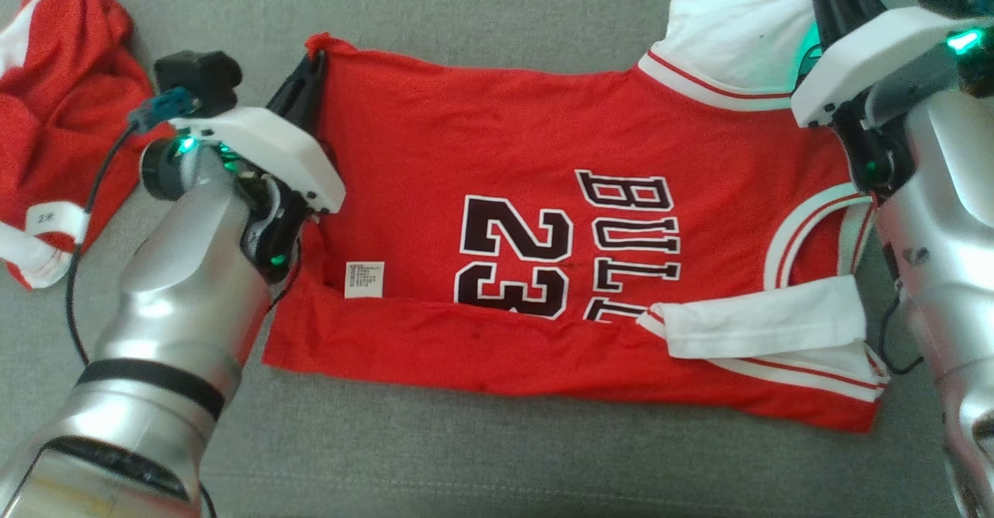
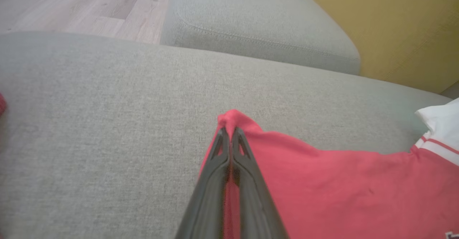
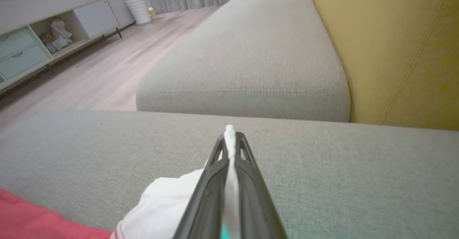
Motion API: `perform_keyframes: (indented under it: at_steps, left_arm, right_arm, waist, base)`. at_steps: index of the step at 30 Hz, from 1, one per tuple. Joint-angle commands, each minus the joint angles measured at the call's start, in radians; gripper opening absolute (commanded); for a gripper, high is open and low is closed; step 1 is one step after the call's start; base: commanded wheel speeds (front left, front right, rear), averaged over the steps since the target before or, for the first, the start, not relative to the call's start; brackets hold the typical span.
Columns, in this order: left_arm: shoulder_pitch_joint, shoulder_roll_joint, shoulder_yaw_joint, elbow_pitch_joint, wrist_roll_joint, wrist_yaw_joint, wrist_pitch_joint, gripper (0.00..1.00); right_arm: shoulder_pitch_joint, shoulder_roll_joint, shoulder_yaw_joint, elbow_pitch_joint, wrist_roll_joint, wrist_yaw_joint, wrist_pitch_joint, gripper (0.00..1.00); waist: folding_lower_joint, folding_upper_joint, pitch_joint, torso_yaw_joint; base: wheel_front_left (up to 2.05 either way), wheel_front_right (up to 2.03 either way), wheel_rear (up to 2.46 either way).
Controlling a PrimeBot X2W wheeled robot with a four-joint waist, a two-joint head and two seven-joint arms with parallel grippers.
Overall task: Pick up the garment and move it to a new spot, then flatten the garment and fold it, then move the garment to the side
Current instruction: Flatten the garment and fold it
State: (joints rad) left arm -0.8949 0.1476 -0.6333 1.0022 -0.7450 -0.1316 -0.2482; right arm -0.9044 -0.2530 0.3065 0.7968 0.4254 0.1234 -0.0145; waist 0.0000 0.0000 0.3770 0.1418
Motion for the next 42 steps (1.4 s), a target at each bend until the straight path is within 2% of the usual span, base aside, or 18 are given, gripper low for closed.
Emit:
perform_keyframes:
  at_steps: [1, 7, 11, 21, 27, 28, 29, 30, 31, 35, 42]
  left_arm:
    - [-0.011, 0.049, 0.034, -0.034, -0.006, 0.004, -0.013, 0.0]
    - [0.075, 0.085, 0.066, -0.137, -0.011, 0.022, -0.013, 0.0]
    - [0.155, 0.105, 0.08, -0.188, -0.038, 0.033, -0.009, 0.0]
    - [0.395, 0.152, 0.143, -0.404, -0.121, 0.095, -0.008, 0.0]
    - [0.519, 0.177, 0.159, -0.504, -0.161, 0.141, 0.025, 0.0]
    - [0.535, 0.183, 0.156, -0.513, -0.16, 0.151, 0.031, 0.0]
    - [0.548, 0.188, 0.156, -0.52, -0.158, 0.163, 0.032, 0.24]
    - [0.56, 0.191, 0.157, -0.527, -0.157, 0.172, 0.032, 0.72]
    - [0.571, 0.194, 0.152, -0.532, -0.152, 0.18, 0.035, 1.0]
    - [0.612, 0.209, 0.147, -0.562, -0.121, 0.223, 0.022, 1.0]
    - [0.692, 0.23, 0.202, -0.728, 0.046, 0.359, -0.012, 1.0]
  right_arm:
    - [0.011, 0.001, 0.004, -0.051, 0.013, 0.007, -0.012, 0.0]
    - [0.149, -0.001, -0.044, -0.211, 0.055, 0.007, 0.008, 0.0]
    - [0.263, 0.007, -0.082, -0.322, 0.02, 0.007, 0.014, 0.0]
    - [0.692, 0.142, -0.214, -0.666, -0.054, 0.007, 0.111, 0.0]
    - [0.861, 0.188, -0.258, -0.78, -0.115, 0.007, 0.151, 0.0]
    - [0.879, 0.192, -0.261, -0.787, -0.125, 0.007, 0.159, 0.13]
    - [0.895, 0.195, -0.261, -0.792, -0.129, 0.007, 0.165, 0.56]
    - [0.911, 0.198, -0.263, -0.794, -0.132, 0.007, 0.171, 1.0]
    - [0.927, 0.199, -0.267, -0.796, -0.142, 0.007, 0.177, 1.0]
    - [0.963, 0.202, -0.267, -0.815, -0.161, 0.007, 0.159, 1.0]
    - [0.976, 0.202, -0.258, -0.933, -0.257, 0.007, 0.073, 1.0]
  waist:
    - [0.0, 0.0, -0.022, -0.013]
    - [0.0, 0.0, -0.065, -0.031]
    - [0.0, 0.0, -0.091, -0.051]
    - [0.0, 0.0, -0.112, -0.078]
    - [0.0, 0.0, -0.113, -0.094]
    - [0.0, 0.0, -0.113, -0.096]
    - [0.0, 0.0, -0.112, -0.097]
    - [0.0, 0.0, -0.113, -0.098]
    - [0.0, 0.0, -0.114, -0.097]
    - [0.0, 0.0, -0.123, -0.104]
    - [0.0, 0.0, -0.162, -0.102]
  base:
    - [0.0, 0.0, 0.0]
    - [0.0, 0.0, 0.0]
    - [0.0, 0.0, 0.0]
    - [0.0, 0.0, 0.0]
    - [0.0, 0.0, 0.0]
    - [0.0, 0.0, 0.0]
    - [0.0, 0.0, 0.0]
    - [0.0, 0.0, 0.0]
    - [0.0, 0.0, 0.0]
    - [0.0, 0.0, 0.0]
    - [0.0, 0.0, 0.0]
